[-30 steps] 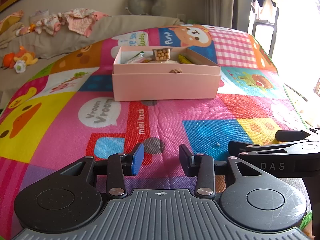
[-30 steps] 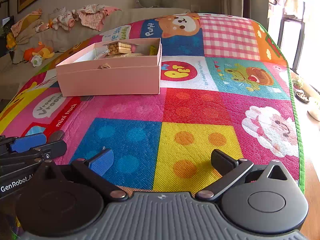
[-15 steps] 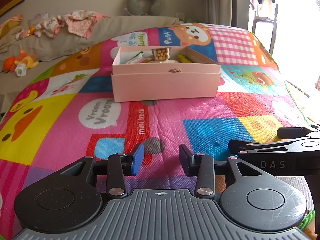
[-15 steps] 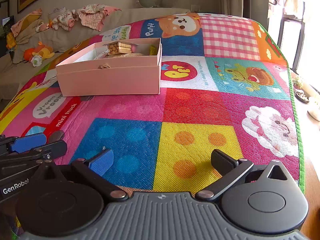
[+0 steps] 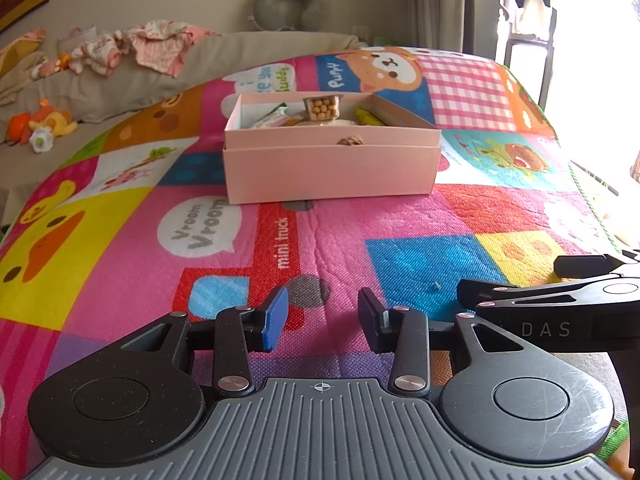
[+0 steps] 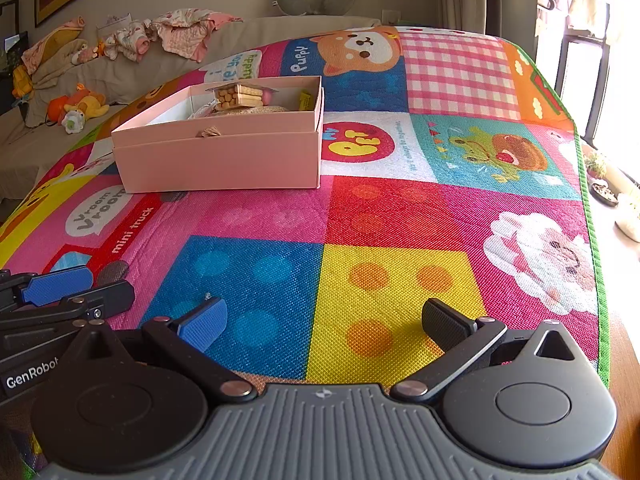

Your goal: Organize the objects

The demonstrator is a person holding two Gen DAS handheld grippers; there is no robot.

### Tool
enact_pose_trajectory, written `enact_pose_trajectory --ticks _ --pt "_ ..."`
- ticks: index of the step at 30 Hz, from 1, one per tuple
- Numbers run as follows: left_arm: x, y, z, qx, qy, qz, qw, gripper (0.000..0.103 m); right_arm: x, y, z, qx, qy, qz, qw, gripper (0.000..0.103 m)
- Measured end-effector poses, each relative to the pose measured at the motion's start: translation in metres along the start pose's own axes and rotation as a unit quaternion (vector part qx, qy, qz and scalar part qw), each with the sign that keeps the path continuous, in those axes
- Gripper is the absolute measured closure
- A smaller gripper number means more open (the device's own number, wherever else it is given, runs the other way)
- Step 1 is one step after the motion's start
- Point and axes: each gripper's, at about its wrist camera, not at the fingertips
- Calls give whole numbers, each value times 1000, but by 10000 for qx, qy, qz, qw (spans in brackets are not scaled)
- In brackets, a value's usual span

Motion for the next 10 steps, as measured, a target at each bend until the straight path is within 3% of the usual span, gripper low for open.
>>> enact_pose_trajectory --ticks 10 --pt "-2 0 0 -12 -77 111 9999 60 0 0 0 1 1 -4 10000 0"
Point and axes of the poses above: each gripper's, at about its wrist camera, not at the fingertips, and z roughly against the way its jaws point, x to its right, y to its top, and after that the axes turned 12 degrees about y, right-handed
